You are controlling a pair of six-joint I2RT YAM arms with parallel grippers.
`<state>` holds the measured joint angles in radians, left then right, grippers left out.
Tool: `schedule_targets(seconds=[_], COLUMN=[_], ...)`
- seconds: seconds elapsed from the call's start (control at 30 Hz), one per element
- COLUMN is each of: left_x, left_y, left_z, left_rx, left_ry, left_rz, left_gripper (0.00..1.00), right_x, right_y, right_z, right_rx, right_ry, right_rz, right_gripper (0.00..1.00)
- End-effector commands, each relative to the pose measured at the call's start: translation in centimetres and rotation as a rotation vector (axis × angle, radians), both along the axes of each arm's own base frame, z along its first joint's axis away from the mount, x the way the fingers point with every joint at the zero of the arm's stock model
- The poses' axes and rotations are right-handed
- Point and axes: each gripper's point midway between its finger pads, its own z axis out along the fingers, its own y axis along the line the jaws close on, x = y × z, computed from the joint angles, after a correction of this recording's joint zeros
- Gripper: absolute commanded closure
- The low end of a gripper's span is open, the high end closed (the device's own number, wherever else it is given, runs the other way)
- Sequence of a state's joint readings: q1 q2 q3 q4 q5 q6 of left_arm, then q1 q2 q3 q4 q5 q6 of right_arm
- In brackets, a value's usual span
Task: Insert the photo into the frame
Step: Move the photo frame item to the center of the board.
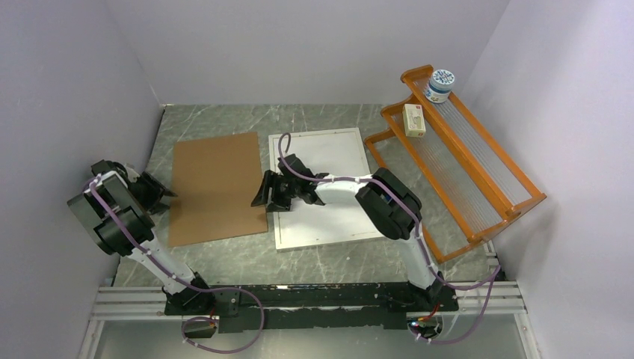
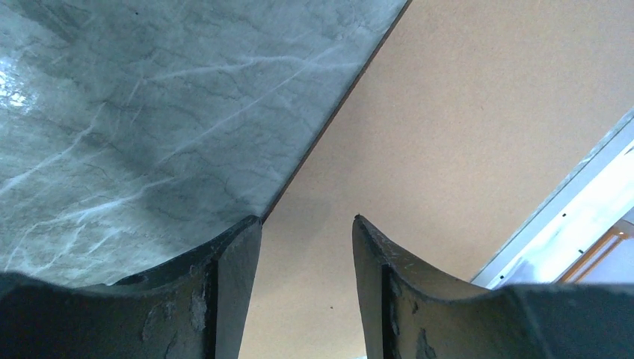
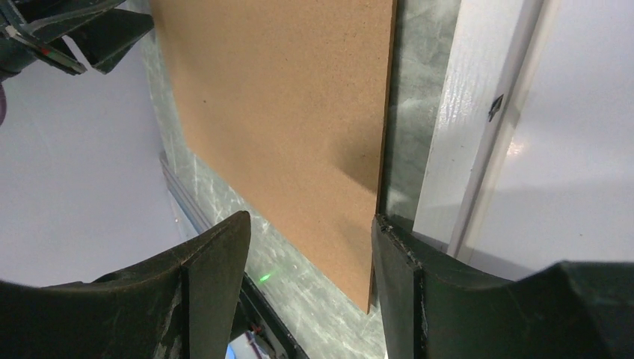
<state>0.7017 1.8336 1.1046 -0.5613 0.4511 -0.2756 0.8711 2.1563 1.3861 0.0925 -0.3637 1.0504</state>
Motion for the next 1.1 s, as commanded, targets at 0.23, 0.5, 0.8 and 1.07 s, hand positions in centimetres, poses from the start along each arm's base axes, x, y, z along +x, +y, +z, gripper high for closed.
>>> schedule_targets(seconds=[0.23, 0.5, 0.8, 1.07], left_x=[-6.4, -5.9, -4.1, -4.1], left_y=[-6.8, -9.4, -12.1, -11.0], left_z=[-3.4, -3.4, -2.8, -2.6], left_rx=[-0.293, -0.314, -0.294, -0.219], left_ry=[0.275, 0.281, 0.250, 0.278], left_rz=[-0.019, -0.044, -0.089, -0.099], left_gripper=[0.43, 0.41, 0.42, 0.41], right_x=[-0.3, 2.3, 6.1, 8.3], right_y=[3.4, 0.8, -5.7, -10.9], right_z=[14.9, 14.6, 11.5, 6.7], right_rx=[0.406, 0.337, 0.230, -0.009], right_ry=[-0.249, -0.296, -0.288, -0.301], right_rz=[0.076, -0.010, -0.162, -0.279], right_gripper=[0.38, 0.38, 0.38, 0.33])
